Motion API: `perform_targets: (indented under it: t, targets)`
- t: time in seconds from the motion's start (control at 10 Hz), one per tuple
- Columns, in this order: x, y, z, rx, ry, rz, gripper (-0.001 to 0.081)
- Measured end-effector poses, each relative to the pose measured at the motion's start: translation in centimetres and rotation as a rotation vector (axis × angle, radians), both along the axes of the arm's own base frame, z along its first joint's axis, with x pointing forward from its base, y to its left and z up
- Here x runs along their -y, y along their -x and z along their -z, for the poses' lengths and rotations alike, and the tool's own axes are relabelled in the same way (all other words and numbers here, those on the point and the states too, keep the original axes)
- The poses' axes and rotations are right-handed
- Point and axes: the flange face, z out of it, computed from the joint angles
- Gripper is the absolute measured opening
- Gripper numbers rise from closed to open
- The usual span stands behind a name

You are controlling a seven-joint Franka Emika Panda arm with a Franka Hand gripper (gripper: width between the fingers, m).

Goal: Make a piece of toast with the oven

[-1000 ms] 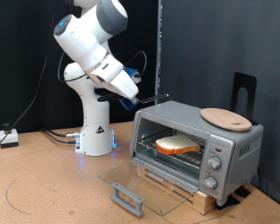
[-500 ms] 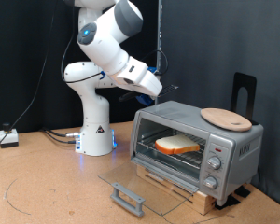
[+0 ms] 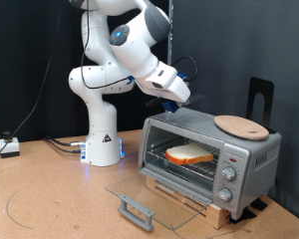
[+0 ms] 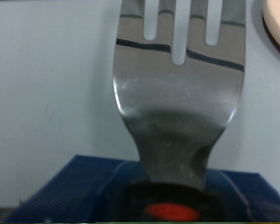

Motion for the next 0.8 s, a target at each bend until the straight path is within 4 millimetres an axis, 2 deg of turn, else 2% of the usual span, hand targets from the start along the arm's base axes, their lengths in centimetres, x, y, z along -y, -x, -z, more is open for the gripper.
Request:
perform_targets:
  t: [0.3, 0.5, 0.8]
  targets:
    - [-3.8, 1.0, 0.9, 0.011, 0.051, 0.018, 0.0449]
    - [-4.9, 1.2, 1.7, 0.005, 0.080, 0.024, 0.0449]
    - [-5.4, 1.0, 2.5, -0.006, 0.074, 0.040, 0.0458]
